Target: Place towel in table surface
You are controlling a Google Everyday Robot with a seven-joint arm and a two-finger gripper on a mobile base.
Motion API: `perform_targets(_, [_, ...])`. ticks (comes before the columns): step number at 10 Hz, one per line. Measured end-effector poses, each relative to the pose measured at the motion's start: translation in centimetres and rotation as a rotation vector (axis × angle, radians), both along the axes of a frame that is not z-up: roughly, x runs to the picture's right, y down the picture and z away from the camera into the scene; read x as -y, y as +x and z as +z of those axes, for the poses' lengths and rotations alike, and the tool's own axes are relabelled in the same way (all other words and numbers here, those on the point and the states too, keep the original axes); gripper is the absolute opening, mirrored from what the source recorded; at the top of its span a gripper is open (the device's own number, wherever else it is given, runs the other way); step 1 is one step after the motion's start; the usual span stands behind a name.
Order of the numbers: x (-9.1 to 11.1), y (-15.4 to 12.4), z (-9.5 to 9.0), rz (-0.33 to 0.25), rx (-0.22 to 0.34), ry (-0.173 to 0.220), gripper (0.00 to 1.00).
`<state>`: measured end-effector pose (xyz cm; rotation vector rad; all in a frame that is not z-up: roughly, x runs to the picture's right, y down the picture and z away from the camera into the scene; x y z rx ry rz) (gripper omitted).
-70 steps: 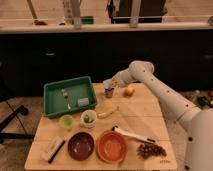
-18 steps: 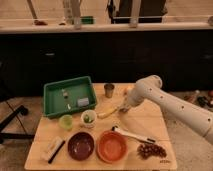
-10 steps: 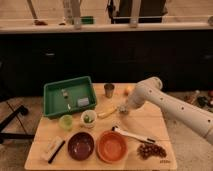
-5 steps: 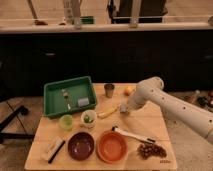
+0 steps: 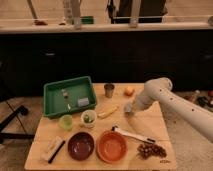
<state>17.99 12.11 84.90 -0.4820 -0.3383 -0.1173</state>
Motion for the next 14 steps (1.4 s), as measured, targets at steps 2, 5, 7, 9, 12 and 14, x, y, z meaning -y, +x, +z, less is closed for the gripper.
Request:
perform_targets(2, [0.3, 0.4, -0.7, 0.041, 0.023, -0.004, 0.0])
perform_targets(5, [0.5, 0.9, -1.4, 0.135, 0.101, -0.018, 0.0])
perform_targets(7, [0.6, 0.9, -1.4, 0.175, 0.133, -0.027, 0.0])
perform_targets(9, [0.6, 0.9, -1.4, 0.195, 0.148, -0.033, 0.0])
perform_targets(12, [0.3, 1.2, -1.1, 0.211, 0.153, -0.049, 0.0])
perform_targets(14, [0.2, 1.1, -1.0, 0.22, 0.163, -0.056, 0.0])
